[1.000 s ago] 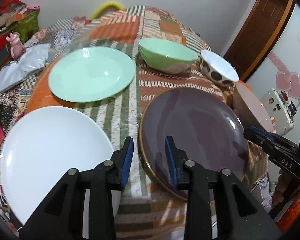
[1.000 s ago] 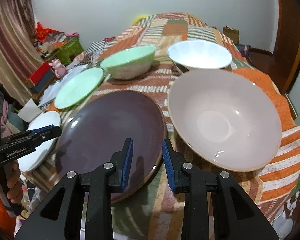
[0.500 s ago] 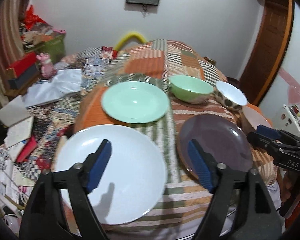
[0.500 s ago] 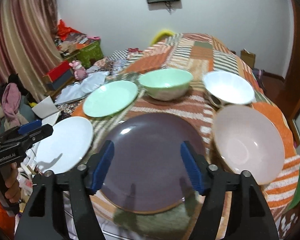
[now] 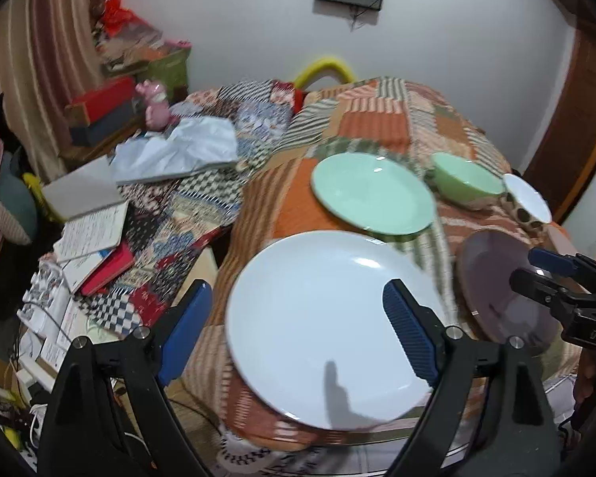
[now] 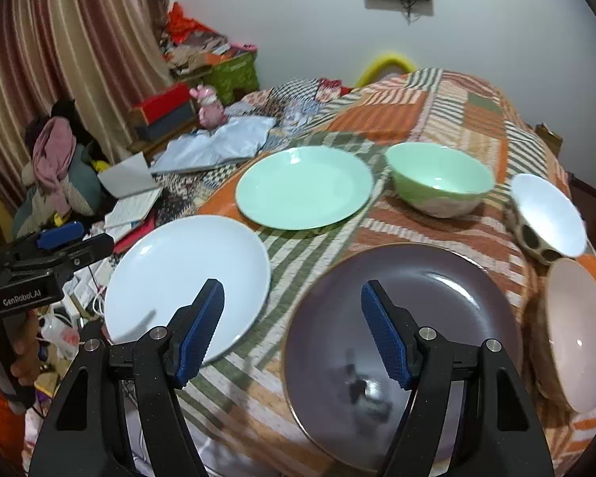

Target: Organize plates and bowls

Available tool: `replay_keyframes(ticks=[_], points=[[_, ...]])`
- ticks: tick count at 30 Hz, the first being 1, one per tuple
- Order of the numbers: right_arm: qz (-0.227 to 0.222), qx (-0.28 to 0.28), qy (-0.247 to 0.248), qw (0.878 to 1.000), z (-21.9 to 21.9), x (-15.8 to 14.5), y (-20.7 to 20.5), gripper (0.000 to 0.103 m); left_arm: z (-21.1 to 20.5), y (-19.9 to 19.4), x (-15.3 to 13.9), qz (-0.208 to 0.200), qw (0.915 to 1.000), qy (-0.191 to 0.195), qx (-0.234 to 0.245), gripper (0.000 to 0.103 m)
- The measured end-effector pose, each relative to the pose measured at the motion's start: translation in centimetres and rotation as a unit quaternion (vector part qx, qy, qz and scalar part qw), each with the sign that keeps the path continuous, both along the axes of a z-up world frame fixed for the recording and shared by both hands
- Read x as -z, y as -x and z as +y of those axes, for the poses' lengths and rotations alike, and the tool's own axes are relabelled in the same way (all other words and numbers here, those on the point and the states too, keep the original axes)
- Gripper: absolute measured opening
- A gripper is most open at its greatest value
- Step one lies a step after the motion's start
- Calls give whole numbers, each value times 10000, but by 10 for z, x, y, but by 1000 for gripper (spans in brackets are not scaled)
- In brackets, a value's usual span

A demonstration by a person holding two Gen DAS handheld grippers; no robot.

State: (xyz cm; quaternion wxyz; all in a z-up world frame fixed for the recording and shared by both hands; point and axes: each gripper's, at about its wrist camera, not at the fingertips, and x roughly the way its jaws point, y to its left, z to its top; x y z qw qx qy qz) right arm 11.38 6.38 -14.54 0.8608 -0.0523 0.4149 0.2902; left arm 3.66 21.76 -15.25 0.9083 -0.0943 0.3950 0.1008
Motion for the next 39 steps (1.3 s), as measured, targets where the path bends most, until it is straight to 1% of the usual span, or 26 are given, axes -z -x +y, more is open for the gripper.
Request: replay_keyframes(ticks=[4, 8, 10, 12, 13, 14, 15, 16, 18, 19, 21, 23, 27, 30, 34, 36, 39], points=[[306, -129, 65, 9994, 16, 16, -9, 68, 17, -4, 19, 254, 9995, 40, -167, 88], [454, -163, 158, 9987, 26, 28, -13, 68, 31, -8, 39, 469, 9986, 150, -213, 88], [523, -225, 184, 9982, 31, 33, -15, 68, 35, -9, 47, 542, 9981, 209, -196, 82], [580, -263, 179, 9978, 34, 35, -18, 63, 39, -11, 53, 612, 9976, 280, -171, 72], [624, -301, 192, 9974, 36, 37, -19, 56, 41, -12, 56, 641, 9972, 344, -149, 69], [681, -355, 203, 9968, 38, 38, -21, 48, 42, -12, 59, 652, 9970, 388, -144, 64], [720, -380, 207, 9965, 39, 40, -22, 45, 44, -12, 61, 664, 9967, 443, -139, 59], [768, -404, 215, 9960, 41, 41, -23, 40, 45, -13, 63, 673, 9965, 474, -132, 57], [825, -436, 254, 9953, 44, 45, -24, 37, 47, -14, 65, 681, 9962, 537, -110, 48], [847, -448, 282, 9950, 46, 47, -24, 36, 47, -14, 66, 691, 9960, 566, -93, 46], [909, -479, 316, 9942, 48, 51, -25, 32, 48, -15, 68, 718, 9954, 628, -55, 38], [1021, -535, 344, 9927, 50, 54, -26, 27, 49, -15, 70, 747, 9949, 669, -42, 34], [1062, -559, 439, 9918, 55, 59, -26, 27, 52, -15, 72, 747, 9940, 793, -27, 27], [1081, -558, 437, 9916, 55, 60, -28, 27, 51, -15, 72, 735, 9937, 841, 13, 26], [1099, -565, 499, 9911, 59, 62, -27, 28, 48, -17, 75, 763, 9928, 917, 119, 26], [1053, -588, 561, 9911, 63, 63, -26, 30, 47, -17, 75, 757, 9931, 890, 100, 26], [992, -586, 593, 9916, 66, 64, -24, 32, 48, -17, 76, 768, 9922, 972, 145, 26]])
